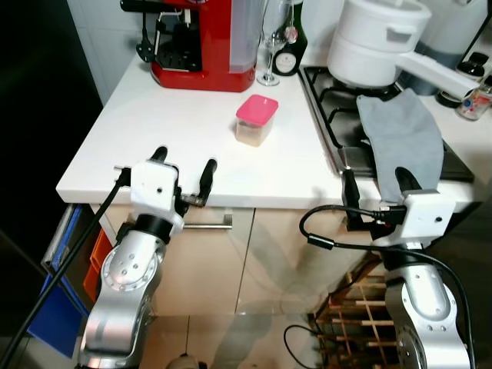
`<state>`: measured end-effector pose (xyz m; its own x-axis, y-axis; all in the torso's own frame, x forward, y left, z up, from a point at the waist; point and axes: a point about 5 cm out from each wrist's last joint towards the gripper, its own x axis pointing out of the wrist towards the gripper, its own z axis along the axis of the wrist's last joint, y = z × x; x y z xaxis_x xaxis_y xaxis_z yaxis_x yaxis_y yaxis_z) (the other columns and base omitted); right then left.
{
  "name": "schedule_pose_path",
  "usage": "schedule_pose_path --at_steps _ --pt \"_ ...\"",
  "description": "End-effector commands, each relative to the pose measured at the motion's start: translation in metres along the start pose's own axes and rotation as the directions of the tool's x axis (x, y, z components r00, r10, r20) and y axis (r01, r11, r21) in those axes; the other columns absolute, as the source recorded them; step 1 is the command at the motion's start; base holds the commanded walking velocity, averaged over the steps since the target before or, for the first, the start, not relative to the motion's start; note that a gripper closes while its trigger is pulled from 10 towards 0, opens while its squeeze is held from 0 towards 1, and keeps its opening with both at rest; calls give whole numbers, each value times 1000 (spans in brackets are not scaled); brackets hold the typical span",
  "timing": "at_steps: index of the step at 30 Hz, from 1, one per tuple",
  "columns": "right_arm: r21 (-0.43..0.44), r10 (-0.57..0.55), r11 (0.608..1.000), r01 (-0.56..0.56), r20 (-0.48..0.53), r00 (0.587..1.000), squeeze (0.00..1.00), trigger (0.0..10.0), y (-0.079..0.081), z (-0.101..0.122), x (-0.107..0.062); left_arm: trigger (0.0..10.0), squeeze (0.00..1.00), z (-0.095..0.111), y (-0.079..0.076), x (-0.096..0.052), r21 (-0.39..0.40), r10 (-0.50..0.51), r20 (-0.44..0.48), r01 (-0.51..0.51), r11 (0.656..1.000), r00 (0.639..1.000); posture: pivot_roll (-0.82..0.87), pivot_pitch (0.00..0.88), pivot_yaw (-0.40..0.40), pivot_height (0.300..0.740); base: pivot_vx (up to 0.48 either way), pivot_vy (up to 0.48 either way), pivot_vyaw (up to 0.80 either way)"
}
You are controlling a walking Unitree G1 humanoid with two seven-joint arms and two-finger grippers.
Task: Restocking fridge
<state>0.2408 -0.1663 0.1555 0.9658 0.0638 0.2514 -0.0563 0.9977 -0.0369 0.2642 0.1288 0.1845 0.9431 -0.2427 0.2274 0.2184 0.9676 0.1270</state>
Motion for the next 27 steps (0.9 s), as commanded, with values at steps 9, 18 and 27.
schedule_pose_path --at_steps 9,18,27 --pt "5 45 999 -45 38 998 0 10000 11 4 17 10000 0 46 0 23 52 -33 196 23 998 980 26 0 -64 740 462 0 0" --pt "-1 54 999 -54 51 997 0 10000 13 4 20 10000 0 41 -11 26 47 -65 160 58 997 985 24 0 -63 740 410 0 0" --pt "-16 67 998 -66 58 996 0 10000 13 4 21 10000 0 29 -11 36 44 -34 77 31 999 996 13 0 -67 740 0 0 0"
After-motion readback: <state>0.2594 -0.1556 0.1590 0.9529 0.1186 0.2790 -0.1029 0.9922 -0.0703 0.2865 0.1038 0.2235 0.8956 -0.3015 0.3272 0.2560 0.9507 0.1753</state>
